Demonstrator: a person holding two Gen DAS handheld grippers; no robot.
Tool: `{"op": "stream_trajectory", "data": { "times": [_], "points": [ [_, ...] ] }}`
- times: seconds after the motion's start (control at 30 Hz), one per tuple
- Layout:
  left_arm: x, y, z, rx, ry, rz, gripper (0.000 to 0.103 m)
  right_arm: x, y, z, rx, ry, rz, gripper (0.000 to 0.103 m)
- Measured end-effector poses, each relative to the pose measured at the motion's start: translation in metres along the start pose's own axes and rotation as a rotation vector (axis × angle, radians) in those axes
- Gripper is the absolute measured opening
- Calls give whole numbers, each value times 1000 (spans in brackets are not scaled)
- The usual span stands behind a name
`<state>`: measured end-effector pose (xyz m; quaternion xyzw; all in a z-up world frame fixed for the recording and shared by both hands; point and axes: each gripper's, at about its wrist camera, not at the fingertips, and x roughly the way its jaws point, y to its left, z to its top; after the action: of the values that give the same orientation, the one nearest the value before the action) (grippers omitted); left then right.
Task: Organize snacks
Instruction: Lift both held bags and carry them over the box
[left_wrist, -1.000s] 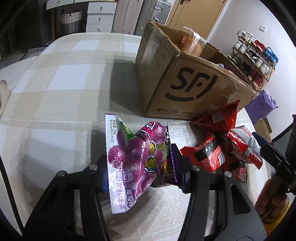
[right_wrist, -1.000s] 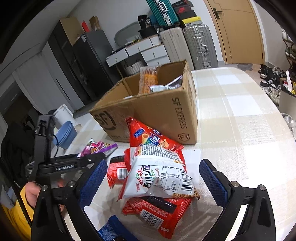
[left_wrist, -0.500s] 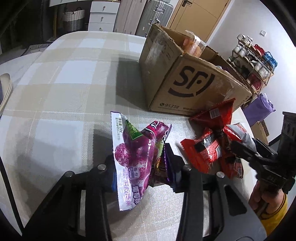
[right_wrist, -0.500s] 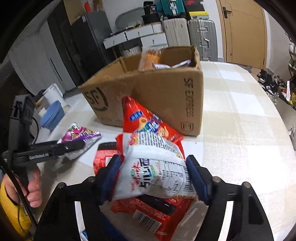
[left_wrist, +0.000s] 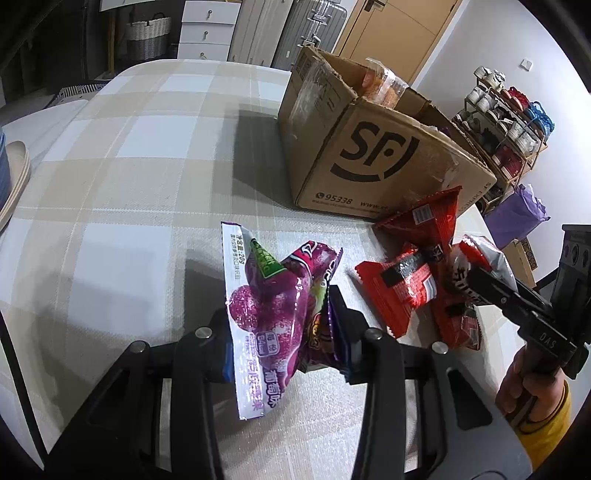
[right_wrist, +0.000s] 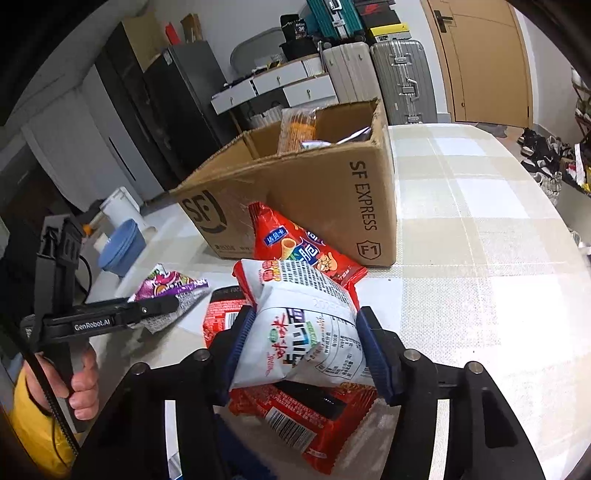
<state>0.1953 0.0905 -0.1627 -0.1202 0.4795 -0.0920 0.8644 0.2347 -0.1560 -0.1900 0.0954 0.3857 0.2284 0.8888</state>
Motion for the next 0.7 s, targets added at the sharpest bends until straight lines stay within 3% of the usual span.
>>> {"op": "stream_trajectory", "data": {
  "times": [0.33, 0.7],
  "points": [
    [-17, -1, -11, -10, -5, -2, 36, -29, -18, -2, 73, -56, 47, 50],
    [-44, -9, -25, -2, -34, -14, 36, -76, -12, -7, 95, -146, 95, 50]
  ]
}}
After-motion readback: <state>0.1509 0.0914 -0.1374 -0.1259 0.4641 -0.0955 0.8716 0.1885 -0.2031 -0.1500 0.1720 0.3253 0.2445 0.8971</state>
